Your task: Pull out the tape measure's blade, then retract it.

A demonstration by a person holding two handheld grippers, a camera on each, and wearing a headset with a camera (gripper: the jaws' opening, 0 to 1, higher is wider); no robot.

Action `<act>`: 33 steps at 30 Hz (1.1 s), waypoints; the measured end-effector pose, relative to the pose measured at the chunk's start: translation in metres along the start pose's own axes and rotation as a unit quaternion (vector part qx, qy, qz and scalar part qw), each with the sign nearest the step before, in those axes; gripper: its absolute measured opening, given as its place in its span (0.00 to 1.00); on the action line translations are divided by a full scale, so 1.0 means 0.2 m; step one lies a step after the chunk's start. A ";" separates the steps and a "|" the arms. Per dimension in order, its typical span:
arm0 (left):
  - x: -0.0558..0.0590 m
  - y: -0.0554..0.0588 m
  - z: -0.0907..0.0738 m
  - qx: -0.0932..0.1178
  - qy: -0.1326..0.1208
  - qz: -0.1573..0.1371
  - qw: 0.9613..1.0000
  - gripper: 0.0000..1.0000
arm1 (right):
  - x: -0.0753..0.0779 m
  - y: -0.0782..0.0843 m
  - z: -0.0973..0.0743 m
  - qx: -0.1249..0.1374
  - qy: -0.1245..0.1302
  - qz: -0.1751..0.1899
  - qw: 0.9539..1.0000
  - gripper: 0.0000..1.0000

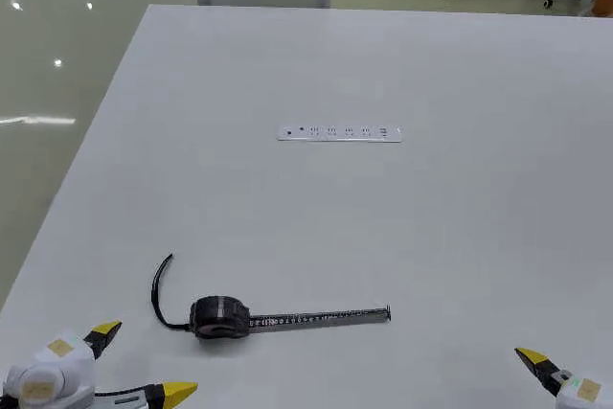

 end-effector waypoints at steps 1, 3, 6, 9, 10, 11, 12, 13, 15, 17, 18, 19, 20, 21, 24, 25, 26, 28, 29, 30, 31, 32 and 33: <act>0.00 0.00 0.00 0.000 0.000 0.000 1.000 1.00 | 0.00 0.01 0.00 -0.002 0.000 0.000 1.000 0.96; -0.01 -0.01 0.01 -0.001 -0.001 -0.001 1.000 1.00 | 0.01 0.02 0.00 -0.005 0.000 0.003 1.000 0.96; 0.00 -0.03 0.01 -0.001 0.002 0.002 1.000 1.00 | 0.01 0.02 0.00 -0.008 -0.001 0.001 1.000 0.96; 0.00 -0.03 0.02 -0.002 0.004 0.005 1.000 1.00 | 0.01 0.01 -0.01 -0.010 -0.002 -0.003 1.000 0.96; 0.00 -0.03 0.03 -0.002 0.004 0.005 1.000 1.00 | 0.01 0.01 -0.01 -0.011 -0.002 -0.003 1.000 0.96; 0.00 -0.03 0.03 -0.002 0.000 0.006 1.000 1.00 | 0.01 0.01 -0.01 -0.011 -0.002 -0.002 1.000 0.96; -0.01 -0.04 0.03 0.000 -0.003 0.007 1.000 1.00 | 0.01 0.01 -0.01 -0.012 -0.003 -0.001 1.000 0.96; -0.01 -0.04 0.03 0.001 -0.003 0.006 1.000 1.00 | 0.01 0.01 -0.01 -0.012 -0.003 -0.002 1.000 0.96; 0.02 -0.06 0.03 0.005 0.001 0.006 1.000 1.00 | 0.01 0.02 -0.01 -0.014 -0.006 -0.004 1.000 0.96; 0.03 -0.06 0.04 0.002 0.003 0.012 1.000 1.00 | 0.01 0.01 -0.01 -0.015 -0.007 -0.004 1.000 0.96; 0.02 -0.06 0.04 0.001 0.004 0.012 1.000 1.00 | 0.01 0.01 -0.01 -0.016 -0.008 -0.005 1.000 0.96; 0.02 -0.06 0.04 0.001 0.004 0.011 1.000 1.00 | 0.01 0.02 0.00 -0.018 -0.009 -0.006 1.000 0.96; 0.02 -0.06 0.04 0.000 0.003 0.009 1.000 1.00 | 0.01 0.02 0.00 -0.019 -0.011 -0.007 1.000 0.96; 0.02 -0.07 0.04 0.000 0.002 0.006 1.000 1.00 | 0.00 0.02 0.00 -0.021 -0.013 -0.008 1.000 0.95; 0.03 -0.09 0.04 -0.004 -0.003 0.003 1.000 1.00 | 0.00 -0.01 0.01 -0.026 -0.026 -0.018 0.999 0.95; 0.03 -0.09 0.05 -0.011 -0.009 -0.001 1.000 0.99 | 0.00 -0.01 0.01 -0.030 -0.031 -0.023 0.999 0.94; 0.03 -0.10 0.06 -0.013 -0.012 -0.006 1.000 0.98 | 0.00 -0.03 0.01 -0.033 -0.037 -0.030 0.998 0.94; 0.03 -0.13 0.07 -0.012 -0.026 -0.008 1.000 0.98 | 0.00 -0.04 0.02 -0.038 -0.044 -0.038 0.998 0.93; 0.05 -0.14 0.07 -0.019 -0.027 -0.012 0.999 0.98 | 0.01 -0.06 0.02 -0.042 -0.047 -0.044 0.997 0.93; 0.06 -0.15 0.08 -0.017 -0.026 -0.013 0.999 0.98 | 0.01 -0.07 0.02 -0.044 -0.050 -0.049 0.997 0.93; 0.08 -0.17 0.09 -0.014 -0.025 -0.018 0.999 0.98 | 0.02 -0.09 0.03 -0.045 -0.053 -0.053 0.996 0.93; 0.10 -0.19 0.09 -0.010 -0.022 -0.021 0.999 0.98 | 0.03 -0.10 0.03 -0.047 -0.058 -0.057 0.996 0.93; 0.12 -0.22 0.09 -0.002 -0.015 -0.023 1.000 0.98 | 0.03 -0.11 0.04 -0.050 -0.063 -0.062 0.995 0.93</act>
Point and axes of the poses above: the centre of the closed fingertips' face, and the gripper's own axes: z roughly forward along the fingers, x roughly to its right, y roughly out of its underside, the point moved 1 cm from there along -z, roughly backward along the fingers, and after that the axes turned 5 degrees about -y, right-handed, at the moved point
